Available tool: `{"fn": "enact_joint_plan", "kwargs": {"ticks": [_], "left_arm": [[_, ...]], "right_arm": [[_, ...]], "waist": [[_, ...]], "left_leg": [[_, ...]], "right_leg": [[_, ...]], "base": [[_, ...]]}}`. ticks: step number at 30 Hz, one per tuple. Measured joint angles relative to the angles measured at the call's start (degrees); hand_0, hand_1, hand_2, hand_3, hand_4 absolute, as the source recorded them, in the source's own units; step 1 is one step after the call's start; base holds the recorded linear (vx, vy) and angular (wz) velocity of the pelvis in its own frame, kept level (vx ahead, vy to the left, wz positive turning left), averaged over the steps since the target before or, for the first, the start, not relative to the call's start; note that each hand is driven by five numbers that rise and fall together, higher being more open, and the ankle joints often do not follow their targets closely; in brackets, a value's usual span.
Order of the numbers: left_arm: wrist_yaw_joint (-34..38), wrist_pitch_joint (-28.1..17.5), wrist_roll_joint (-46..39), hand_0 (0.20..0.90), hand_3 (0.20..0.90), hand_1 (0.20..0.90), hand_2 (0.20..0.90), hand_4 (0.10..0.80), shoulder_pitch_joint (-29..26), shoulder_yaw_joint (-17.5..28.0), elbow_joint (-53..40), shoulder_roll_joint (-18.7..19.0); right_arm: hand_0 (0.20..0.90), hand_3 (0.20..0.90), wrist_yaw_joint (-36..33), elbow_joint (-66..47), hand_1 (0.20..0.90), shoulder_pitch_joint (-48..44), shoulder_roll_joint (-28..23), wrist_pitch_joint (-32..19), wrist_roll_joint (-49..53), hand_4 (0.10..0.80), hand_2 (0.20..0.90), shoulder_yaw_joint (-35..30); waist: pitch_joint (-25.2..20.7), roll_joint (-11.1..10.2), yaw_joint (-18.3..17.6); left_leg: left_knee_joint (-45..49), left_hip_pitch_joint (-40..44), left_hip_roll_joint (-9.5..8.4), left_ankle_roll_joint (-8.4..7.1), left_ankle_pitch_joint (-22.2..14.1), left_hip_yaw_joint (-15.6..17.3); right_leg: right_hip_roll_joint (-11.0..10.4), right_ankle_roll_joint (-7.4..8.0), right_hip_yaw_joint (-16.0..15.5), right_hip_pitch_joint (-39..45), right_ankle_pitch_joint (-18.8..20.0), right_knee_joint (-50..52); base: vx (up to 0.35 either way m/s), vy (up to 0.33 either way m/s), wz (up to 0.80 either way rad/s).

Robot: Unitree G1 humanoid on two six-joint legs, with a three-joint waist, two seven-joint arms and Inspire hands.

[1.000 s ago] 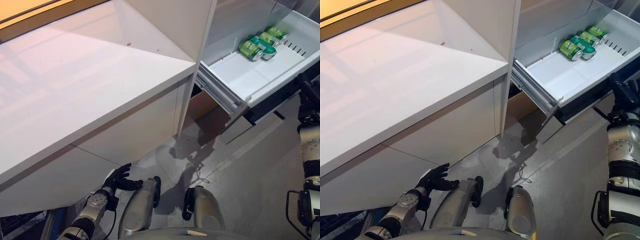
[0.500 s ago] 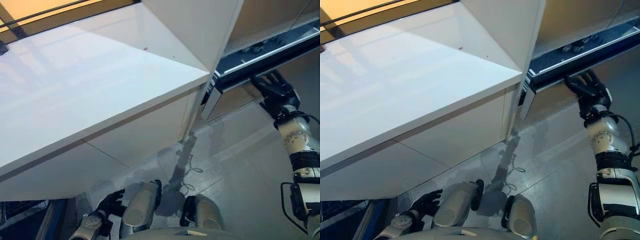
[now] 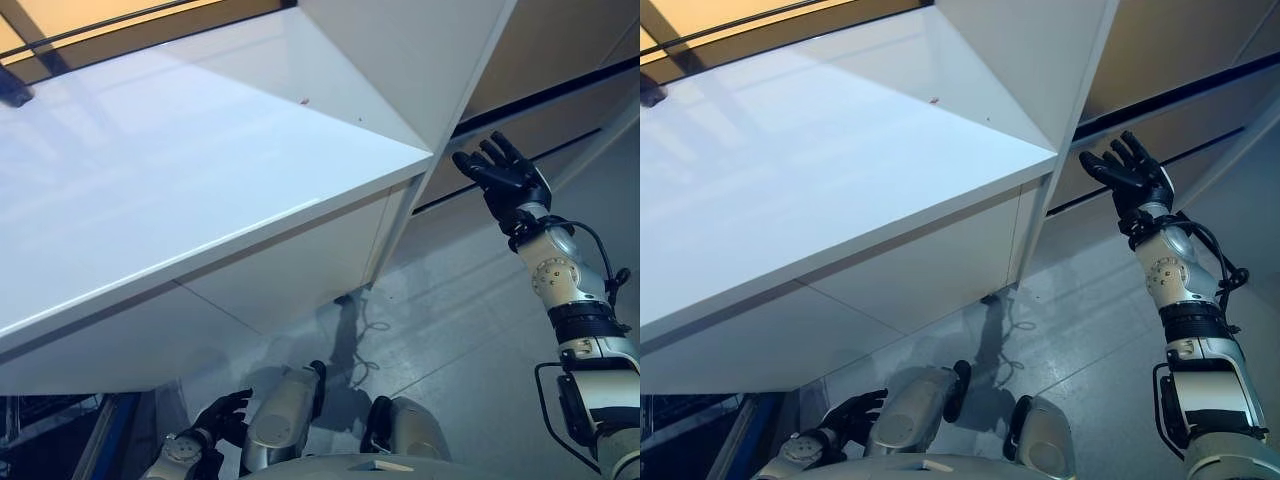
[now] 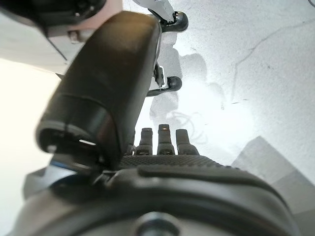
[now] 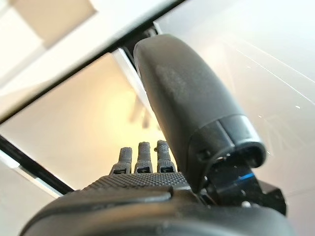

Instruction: Put drinks into fridge and close the fridge

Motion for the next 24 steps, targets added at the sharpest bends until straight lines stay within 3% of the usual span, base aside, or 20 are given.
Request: {"fn": "enact_joint_plan", "kwargs": {"ticks": [5,12,18,24], "left_arm": [[0.0,1.7,0.0,0.9,0.9,0.9,0.9,0.8,1.0,0.5,-0.1,1.0],[0.3,3.4,-1.2,0.9,0.9,0.9,0.9,0.8,5.4,2.8,0.4,0.5],[-1.5,3.9,-6.3,0.9,0.9,0.9,0.9,0.8,6.8,7.0,3.0,0.4],[-4.4,4.6,-13.7,0.9,0.9,0.9,0.9,0.8,6.3,10.0,3.7,-0.4]], "right_arm": [[0.9,0.9,0.1,-5.1,0.9,8.5,5.4,-0.8,-0.2,0.8,0.9,-0.8],[0.9,0.9,3.0,-1.5,0.9,25.1,10.1,-0.6,-3.2,0.8,0.9,-0.7],[0.9,0.9,5.3,8.1,0.9,32.3,14.3,0.1,-6.1,0.8,0.9,-0.5],[0.9,0.9,8.0,25.5,0.9,34.2,17.9,0.4,-10.5,0.8,0.9,-0.9]], "waist": [[-2.2,-1.7,-2.2],[-7.7,-2.6,-5.2],[-11.3,-3.0,-7.6],[-15.1,-3.0,-7.8]], "left_leg": [[-5.4,3.5,1.63,-0.09,1.2,2.3],[-16.0,9.1,2.61,-0.01,4.5,5.1],[-22.5,13.1,3.22,-0.46,6.8,6.3],[-27.3,16.0,3.62,-0.91,8.8,7.0]], "right_leg": [[2.0,0.22,2.2,2.6,3.0,-6.7],[3.8,0.72,5.1,7.0,8.0,-17.8],[4.9,0.5,6.2,10.2,10.8,-24.3],[5.6,0.29,6.5,11.8,11.8,-27.6]], "base": [[-0.146,-0.039,-0.3],[-0.126,-0.015,-0.27],[-0.114,0.008,-0.13],[-0.086,0.028,-0.03]]}}
